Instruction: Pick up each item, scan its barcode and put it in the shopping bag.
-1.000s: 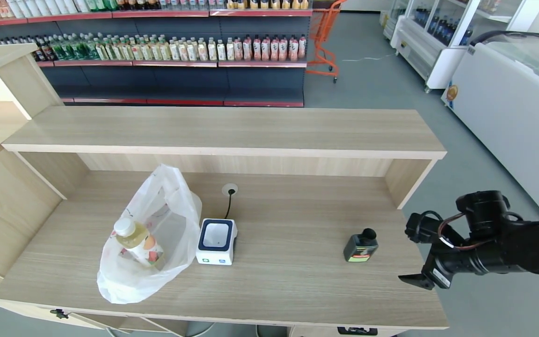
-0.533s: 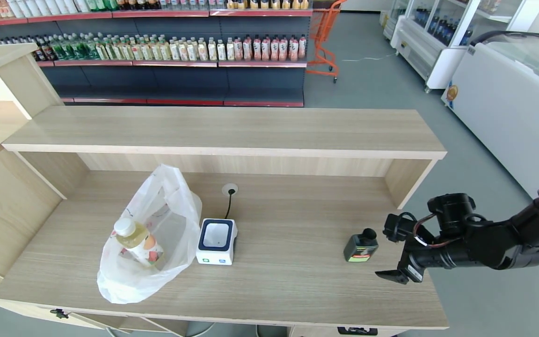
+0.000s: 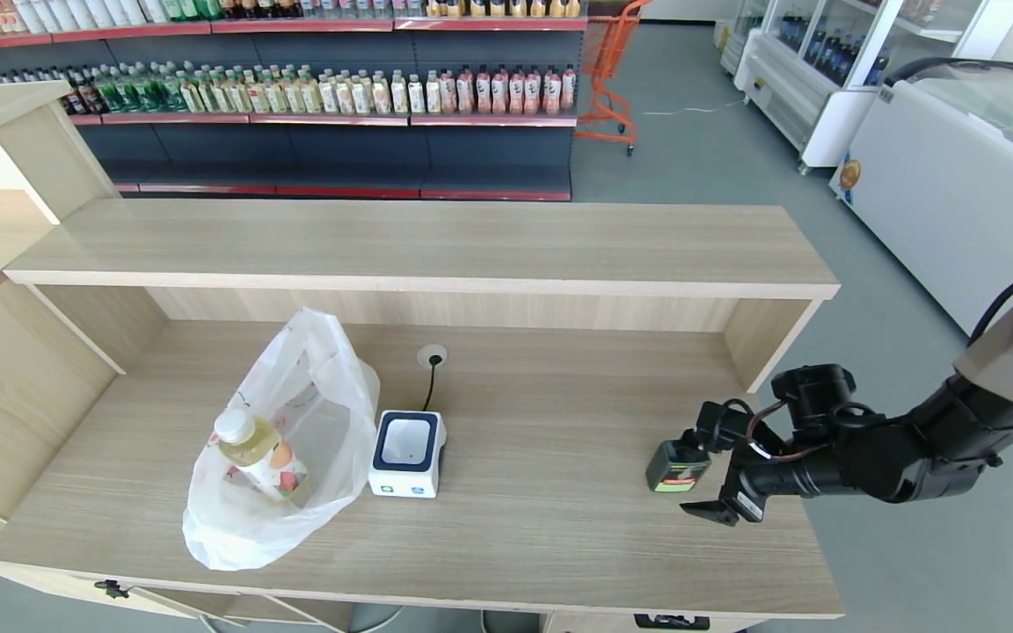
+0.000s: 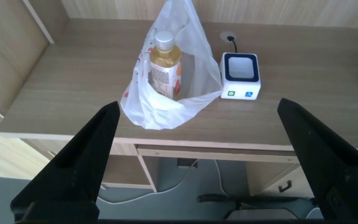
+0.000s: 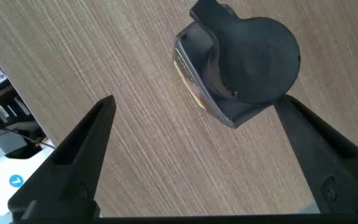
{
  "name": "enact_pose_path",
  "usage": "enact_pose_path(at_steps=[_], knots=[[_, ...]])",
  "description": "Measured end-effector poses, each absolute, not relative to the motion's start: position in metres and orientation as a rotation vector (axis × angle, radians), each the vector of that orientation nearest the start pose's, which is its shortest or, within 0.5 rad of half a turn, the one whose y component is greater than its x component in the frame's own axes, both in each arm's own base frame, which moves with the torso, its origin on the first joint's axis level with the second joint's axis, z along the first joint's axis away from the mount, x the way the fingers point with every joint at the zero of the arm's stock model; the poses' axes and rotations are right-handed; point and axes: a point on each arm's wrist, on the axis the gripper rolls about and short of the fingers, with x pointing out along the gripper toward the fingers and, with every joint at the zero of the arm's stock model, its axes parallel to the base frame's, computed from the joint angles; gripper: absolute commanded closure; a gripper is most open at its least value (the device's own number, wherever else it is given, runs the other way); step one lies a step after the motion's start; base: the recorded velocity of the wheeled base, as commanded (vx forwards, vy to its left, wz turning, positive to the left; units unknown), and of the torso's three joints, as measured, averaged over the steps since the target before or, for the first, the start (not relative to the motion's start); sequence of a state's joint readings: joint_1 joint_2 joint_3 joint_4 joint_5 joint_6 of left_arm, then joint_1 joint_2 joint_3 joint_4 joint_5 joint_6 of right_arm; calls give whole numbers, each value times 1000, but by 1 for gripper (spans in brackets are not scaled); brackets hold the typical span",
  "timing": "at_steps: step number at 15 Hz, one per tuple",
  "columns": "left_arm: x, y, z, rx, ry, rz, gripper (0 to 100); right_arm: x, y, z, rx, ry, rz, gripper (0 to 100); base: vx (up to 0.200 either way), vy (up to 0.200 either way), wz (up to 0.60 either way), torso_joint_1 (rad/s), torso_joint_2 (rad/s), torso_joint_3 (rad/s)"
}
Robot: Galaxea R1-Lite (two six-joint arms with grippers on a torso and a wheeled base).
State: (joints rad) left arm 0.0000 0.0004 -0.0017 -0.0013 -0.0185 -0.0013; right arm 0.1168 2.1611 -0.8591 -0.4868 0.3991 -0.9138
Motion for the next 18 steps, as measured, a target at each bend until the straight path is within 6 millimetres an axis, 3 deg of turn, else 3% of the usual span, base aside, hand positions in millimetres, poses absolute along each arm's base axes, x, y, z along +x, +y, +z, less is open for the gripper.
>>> enact_pose_path(at_steps=[10, 14, 17, 18], knots=[[-23, 0, 76, -1, -3, -18, 0, 352, 55, 19, -674, 505, 861, 100, 0, 0, 0, 0, 0, 0], [-23, 0, 76, -1, -3, -19, 0, 335, 47, 49, -608, 433, 820, 100, 0, 0, 0, 0, 0, 0], [-23, 0, 76, -1, -3, -19, 0, 300, 21, 90, -644, 329, 722, 100, 0, 0, 0, 0, 0, 0], [-23, 0, 76, -1, -3, -19, 0, 284, 11, 103, -760, 243, 692, 100, 0, 0, 0, 0, 0, 0]])
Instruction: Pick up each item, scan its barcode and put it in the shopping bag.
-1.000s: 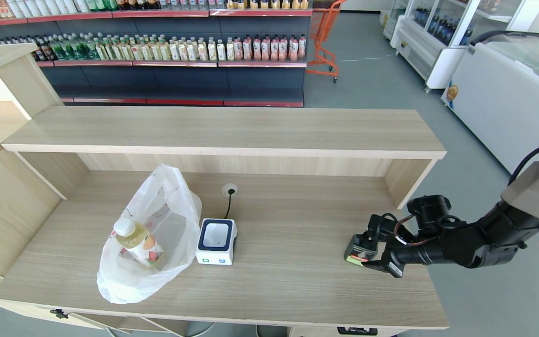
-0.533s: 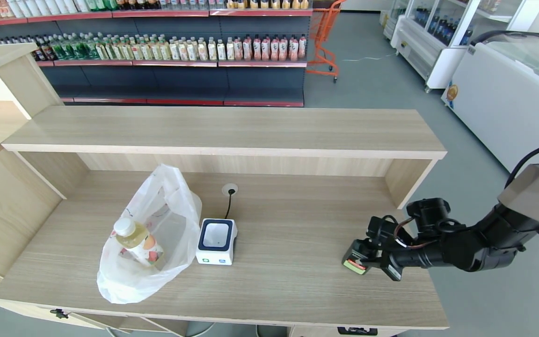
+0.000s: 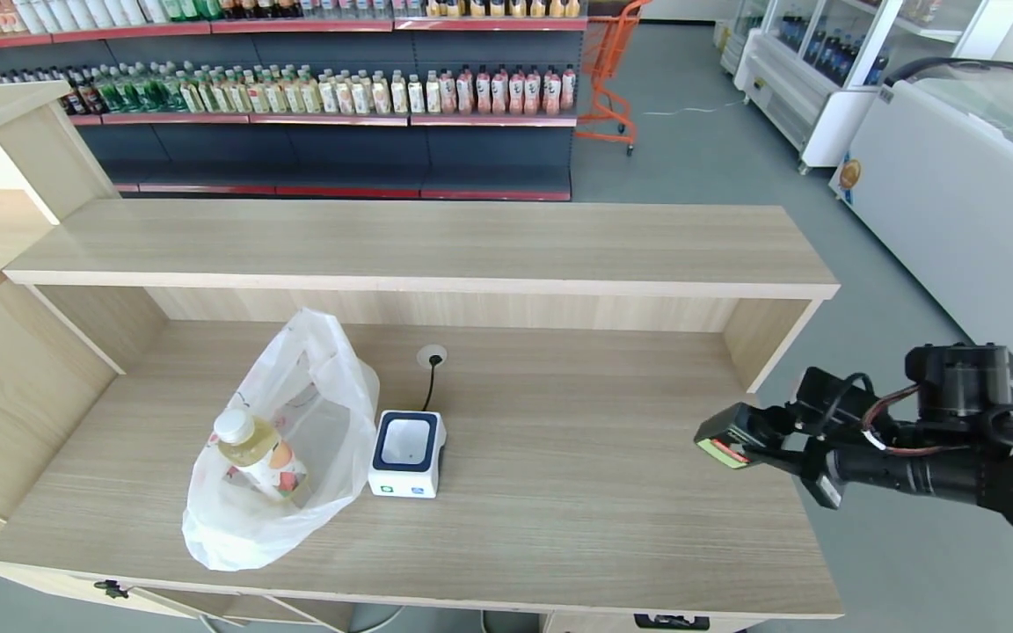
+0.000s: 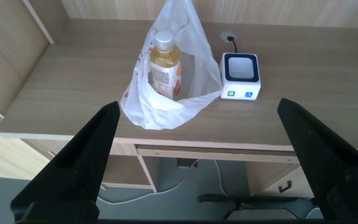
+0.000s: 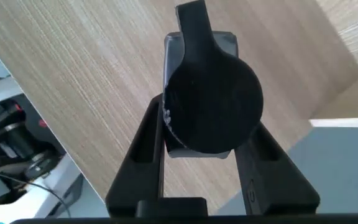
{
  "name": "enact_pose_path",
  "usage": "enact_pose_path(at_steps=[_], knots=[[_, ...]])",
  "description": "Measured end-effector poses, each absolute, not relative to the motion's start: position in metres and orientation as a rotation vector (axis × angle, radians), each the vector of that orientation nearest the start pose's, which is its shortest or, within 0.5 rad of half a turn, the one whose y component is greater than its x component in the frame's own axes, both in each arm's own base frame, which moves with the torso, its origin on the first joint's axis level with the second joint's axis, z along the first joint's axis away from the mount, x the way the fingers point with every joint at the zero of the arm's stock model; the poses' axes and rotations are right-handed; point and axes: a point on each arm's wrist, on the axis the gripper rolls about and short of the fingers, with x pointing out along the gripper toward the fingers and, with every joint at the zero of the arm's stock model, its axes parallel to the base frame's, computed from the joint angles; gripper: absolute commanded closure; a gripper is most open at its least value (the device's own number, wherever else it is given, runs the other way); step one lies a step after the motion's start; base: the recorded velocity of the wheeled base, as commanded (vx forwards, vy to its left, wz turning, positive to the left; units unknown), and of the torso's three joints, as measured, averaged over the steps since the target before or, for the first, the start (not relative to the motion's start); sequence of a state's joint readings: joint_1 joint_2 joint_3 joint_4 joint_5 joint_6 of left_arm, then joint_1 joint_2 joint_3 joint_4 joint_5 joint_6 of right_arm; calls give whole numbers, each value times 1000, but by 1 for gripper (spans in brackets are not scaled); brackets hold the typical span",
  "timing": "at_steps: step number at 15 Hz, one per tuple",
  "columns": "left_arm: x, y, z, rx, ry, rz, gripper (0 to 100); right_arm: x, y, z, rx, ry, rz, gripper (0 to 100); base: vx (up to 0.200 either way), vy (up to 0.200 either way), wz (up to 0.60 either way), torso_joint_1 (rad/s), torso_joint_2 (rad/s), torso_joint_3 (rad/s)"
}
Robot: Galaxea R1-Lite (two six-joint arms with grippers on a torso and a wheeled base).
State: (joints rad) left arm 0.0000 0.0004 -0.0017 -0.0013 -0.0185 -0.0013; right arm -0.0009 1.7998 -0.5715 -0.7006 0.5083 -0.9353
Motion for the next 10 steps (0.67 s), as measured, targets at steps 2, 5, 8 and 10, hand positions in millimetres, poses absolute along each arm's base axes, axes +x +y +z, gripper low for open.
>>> enact_pose_path(at_steps=[2, 5, 8, 10], knots=[[-23, 0, 76, -1, -3, -19, 0, 260, 2, 119, -1066, 30, 701, 100, 0, 0, 0, 0, 0, 0], [-23, 0, 76, -1, -3, -19, 0, 236, 19, 128, -1548, -435, 847, 100, 0, 0, 0, 0, 0, 0], [-23, 0, 76, -1, -3, -19, 0, 217, 56, 128, -1849, -915, 932, 100, 0, 0, 0, 0, 0, 0], [-23, 0, 76, -1, -3, -19, 0, 208, 73, 122, -1924, -1088, 999, 100, 0, 0, 0, 0, 0, 0]])
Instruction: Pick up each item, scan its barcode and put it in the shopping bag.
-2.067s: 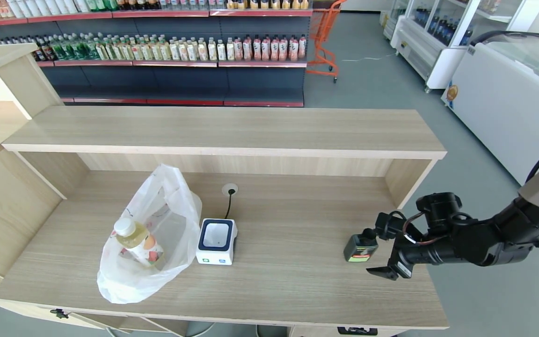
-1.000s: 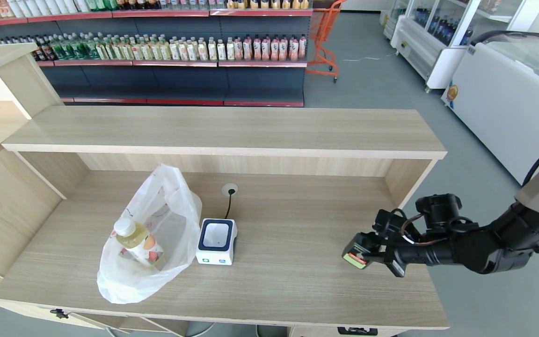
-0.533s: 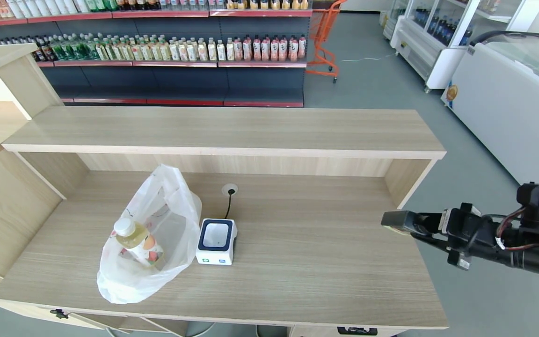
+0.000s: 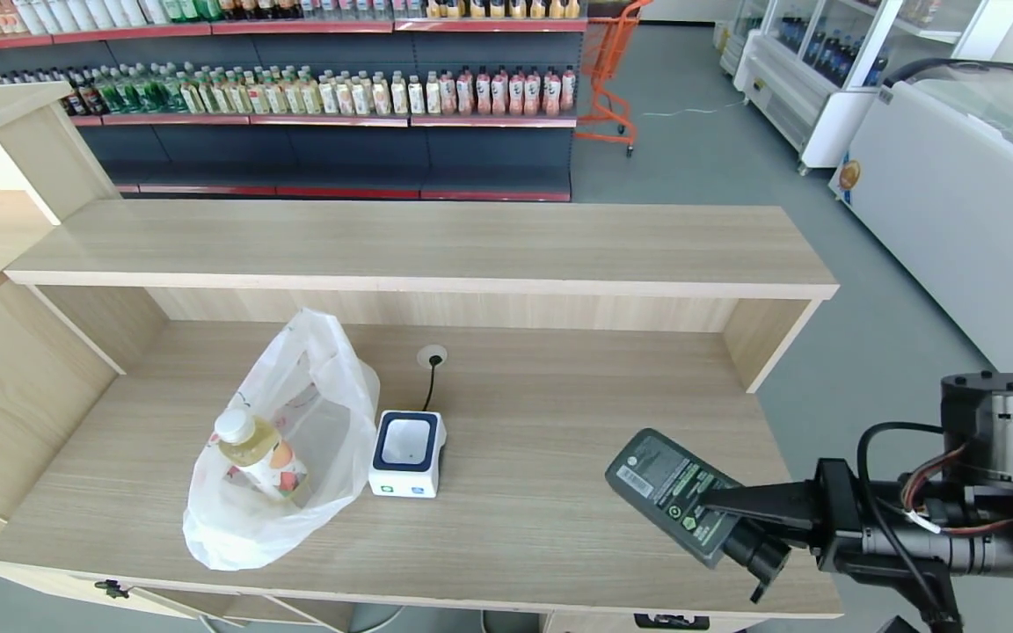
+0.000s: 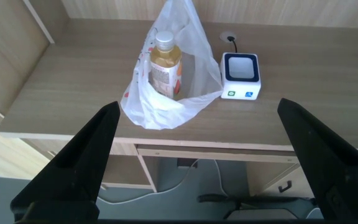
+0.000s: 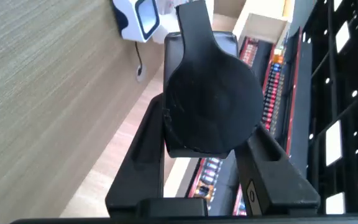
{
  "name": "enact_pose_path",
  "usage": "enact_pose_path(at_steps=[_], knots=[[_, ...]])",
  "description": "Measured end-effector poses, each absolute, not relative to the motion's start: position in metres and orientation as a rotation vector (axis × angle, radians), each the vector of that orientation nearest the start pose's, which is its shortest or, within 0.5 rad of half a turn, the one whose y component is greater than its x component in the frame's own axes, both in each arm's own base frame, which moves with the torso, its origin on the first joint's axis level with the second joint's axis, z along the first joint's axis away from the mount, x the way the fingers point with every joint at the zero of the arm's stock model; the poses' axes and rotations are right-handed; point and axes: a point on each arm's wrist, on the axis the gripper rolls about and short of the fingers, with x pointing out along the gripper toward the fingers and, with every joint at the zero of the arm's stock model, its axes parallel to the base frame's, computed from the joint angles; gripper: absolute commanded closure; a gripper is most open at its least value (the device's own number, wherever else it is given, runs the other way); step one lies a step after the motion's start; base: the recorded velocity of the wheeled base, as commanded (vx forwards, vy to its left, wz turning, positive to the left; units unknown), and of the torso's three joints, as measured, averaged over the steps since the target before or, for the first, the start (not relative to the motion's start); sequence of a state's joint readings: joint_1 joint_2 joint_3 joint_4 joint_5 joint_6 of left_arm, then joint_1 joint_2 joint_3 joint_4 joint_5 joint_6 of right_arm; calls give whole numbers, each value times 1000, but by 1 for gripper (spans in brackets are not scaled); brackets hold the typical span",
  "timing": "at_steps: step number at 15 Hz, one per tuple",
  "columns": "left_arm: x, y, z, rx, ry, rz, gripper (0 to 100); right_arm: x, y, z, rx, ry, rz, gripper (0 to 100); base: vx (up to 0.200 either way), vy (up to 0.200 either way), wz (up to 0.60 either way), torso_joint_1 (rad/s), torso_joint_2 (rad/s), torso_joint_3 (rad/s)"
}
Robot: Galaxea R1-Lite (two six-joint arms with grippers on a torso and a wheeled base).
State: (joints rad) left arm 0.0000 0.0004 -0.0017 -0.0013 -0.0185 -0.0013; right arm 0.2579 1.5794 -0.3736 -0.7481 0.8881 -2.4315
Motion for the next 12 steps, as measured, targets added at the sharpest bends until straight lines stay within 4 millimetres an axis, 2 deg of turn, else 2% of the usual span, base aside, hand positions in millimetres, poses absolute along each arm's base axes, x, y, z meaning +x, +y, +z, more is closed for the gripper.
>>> enact_pose_path(at_steps=[5, 12], knots=[[-23, 0, 76, -1, -3, -19, 0, 195, 112, 119, -1903, -1451, 1055, 100, 0, 0, 0, 0, 0, 0], [-23, 0, 76, -1, -3, -18, 0, 196, 119, 114, -1902, -1507, 1071, 100, 0, 0, 0, 0, 0, 0]])
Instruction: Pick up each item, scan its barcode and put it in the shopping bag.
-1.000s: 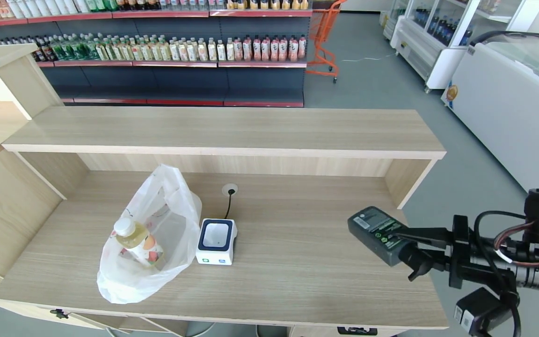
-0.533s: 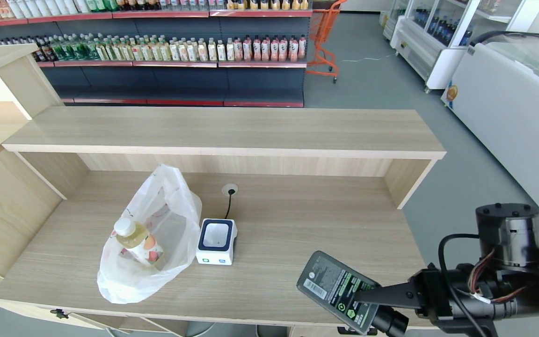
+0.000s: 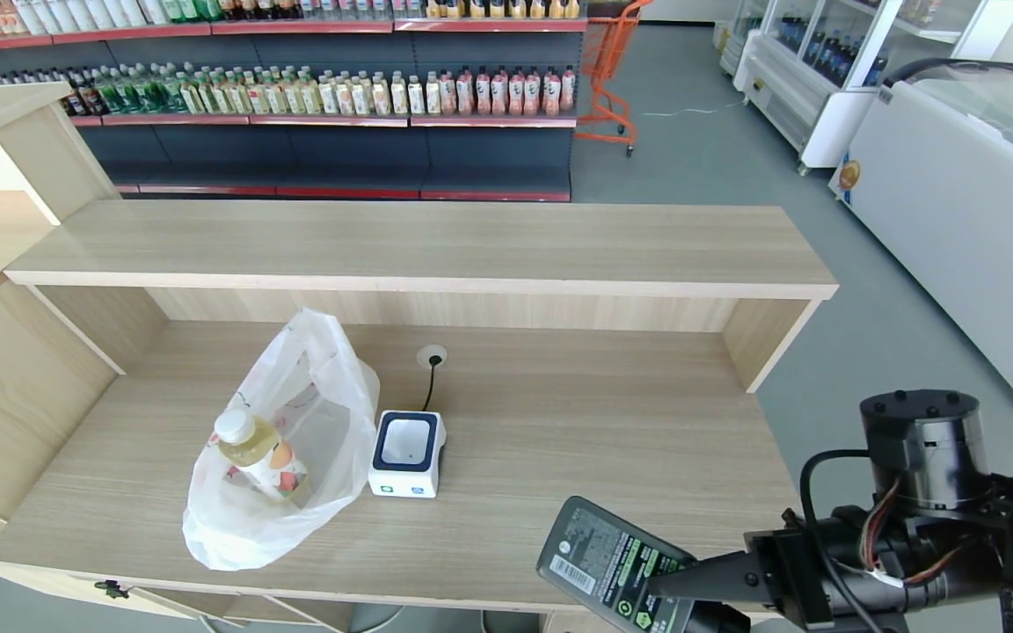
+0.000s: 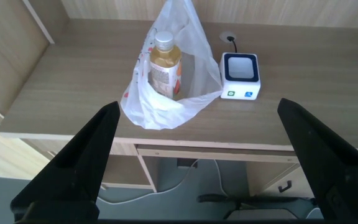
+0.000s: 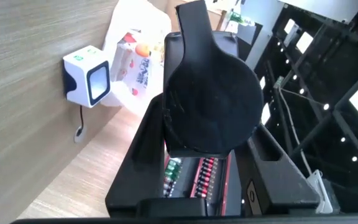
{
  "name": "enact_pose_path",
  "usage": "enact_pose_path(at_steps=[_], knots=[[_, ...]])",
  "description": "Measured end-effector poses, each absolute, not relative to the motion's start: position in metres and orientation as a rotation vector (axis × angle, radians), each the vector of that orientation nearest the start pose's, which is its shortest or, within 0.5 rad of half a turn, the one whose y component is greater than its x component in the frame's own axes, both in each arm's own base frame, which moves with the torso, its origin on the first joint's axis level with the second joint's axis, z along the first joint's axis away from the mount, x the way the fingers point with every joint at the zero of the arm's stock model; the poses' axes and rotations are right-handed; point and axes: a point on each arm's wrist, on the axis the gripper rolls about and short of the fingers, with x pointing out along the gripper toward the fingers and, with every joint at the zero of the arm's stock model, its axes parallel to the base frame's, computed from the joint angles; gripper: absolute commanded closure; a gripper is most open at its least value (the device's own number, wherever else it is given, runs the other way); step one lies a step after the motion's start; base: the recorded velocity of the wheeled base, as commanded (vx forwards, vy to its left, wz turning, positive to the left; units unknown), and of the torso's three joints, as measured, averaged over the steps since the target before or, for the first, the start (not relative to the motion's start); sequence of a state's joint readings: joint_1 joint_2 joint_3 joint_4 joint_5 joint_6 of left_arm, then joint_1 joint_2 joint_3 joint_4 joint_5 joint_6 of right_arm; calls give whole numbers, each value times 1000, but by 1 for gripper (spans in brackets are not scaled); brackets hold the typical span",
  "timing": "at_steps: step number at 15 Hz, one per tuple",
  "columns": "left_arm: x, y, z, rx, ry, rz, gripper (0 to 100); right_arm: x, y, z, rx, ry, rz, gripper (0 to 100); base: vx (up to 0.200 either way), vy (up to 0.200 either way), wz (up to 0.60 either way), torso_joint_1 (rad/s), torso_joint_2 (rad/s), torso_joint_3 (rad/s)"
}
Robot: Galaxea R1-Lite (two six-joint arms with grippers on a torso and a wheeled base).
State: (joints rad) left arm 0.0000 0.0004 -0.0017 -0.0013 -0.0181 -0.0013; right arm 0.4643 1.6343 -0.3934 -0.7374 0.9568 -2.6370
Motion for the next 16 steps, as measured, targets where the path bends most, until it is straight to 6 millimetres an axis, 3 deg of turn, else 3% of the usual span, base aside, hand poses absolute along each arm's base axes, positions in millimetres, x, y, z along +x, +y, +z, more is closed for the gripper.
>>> enact_pose_path(at_steps=[13, 16], knots=[[-23, 0, 76, -1, -3, -19, 0, 198, 116, 109, -1893, -1468, 1099, 100, 0, 0, 0, 0, 0, 0], [-23, 0, 76, -1, -3, -18, 0, 197, 115, 108, -1765, -1312, 1211, 100, 0, 0, 0, 0, 0, 0]])
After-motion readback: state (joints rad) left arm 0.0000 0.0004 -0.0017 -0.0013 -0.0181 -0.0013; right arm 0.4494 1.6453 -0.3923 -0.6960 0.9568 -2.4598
